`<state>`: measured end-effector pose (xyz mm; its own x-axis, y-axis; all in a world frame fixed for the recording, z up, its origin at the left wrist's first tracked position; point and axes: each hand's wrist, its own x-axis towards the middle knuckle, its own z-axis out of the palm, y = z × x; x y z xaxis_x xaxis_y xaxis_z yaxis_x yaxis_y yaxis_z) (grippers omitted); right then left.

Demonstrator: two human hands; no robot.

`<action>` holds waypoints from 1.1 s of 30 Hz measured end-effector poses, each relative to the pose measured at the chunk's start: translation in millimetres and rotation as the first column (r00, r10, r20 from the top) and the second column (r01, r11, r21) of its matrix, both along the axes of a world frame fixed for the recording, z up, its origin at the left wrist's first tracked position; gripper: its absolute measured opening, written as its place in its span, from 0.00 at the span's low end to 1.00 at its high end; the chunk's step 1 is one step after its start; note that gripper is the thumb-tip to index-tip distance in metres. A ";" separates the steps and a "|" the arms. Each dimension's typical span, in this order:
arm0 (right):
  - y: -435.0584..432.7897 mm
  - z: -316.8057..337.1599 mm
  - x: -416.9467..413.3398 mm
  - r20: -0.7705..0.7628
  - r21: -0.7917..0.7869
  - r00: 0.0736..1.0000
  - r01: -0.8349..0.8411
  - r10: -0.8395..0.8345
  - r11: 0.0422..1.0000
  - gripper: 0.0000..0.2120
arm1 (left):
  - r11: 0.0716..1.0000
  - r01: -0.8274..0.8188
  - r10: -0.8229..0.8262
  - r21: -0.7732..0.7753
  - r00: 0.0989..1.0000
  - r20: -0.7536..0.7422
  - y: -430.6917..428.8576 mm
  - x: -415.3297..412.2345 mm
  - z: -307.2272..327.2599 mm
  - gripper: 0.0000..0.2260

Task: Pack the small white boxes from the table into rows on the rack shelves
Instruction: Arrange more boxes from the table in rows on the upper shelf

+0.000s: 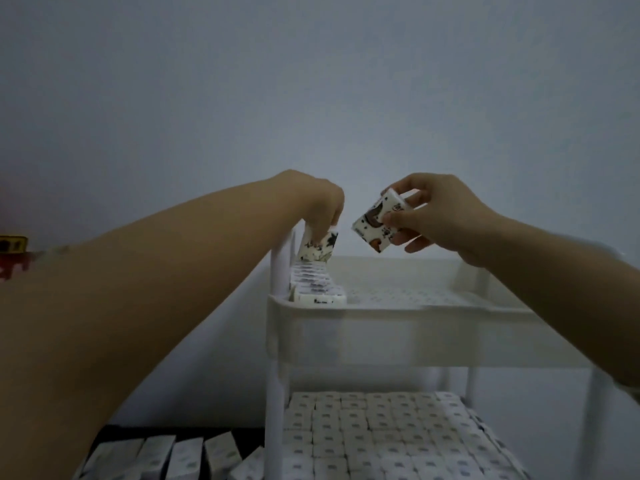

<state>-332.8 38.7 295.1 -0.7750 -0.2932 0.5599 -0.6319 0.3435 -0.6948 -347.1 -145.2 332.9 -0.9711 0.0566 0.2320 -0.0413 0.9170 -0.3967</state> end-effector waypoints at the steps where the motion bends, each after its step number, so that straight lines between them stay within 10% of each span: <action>1: -1.4 1.0 -8.2 0.000 0.007 1.000 0.003 -0.003 1.000 0.11 | 0.998 -0.035 0.037 -0.050 0.998 0.042 -0.3 -5.1 -1.0 0.22; 10: -46.0 6.7 -57.3 -0.066 0.321 0.990 0.136 -0.121 0.937 0.10 | 0.983 -0.156 0.181 -0.096 0.911 0.370 -3.4 -21.4 -3.0 0.11; 14: -71.5 5.1 -69.4 -0.120 0.506 0.990 0.126 -0.075 0.853 0.33 | 0.981 -0.164 0.189 -0.102 0.920 0.344 -5.1 -23.0 -8.3 0.13; 20: -93.9 -3.2 -82.7 0.039 0.524 0.999 -0.007 -0.016 0.852 0.19 | 0.985 -0.160 0.170 -0.059 0.941 0.294 -7.4 -25.9 -12.0 0.02; 27: -94.9 -16.3 -81.2 0.358 0.336 0.904 -0.358 0.234 0.871 0.13 | 0.991 -0.018 0.014 0.132 0.999 0.033 -17.2 -3.8 -10.9 0.04; 33: -94.5 -16.1 -70.1 0.418 0.428 0.897 -0.336 0.147 0.839 0.19 | 0.917 0.176 -0.073 0.357 0.956 -0.283 -19.7 33.6 -9.2 0.08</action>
<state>-402.9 -55.8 279.0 -0.7575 -0.6529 -0.0003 -0.4820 0.5596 -0.6742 -313.5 -164.9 323.7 -0.8646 0.0321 0.5014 0.0291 0.9995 -0.0137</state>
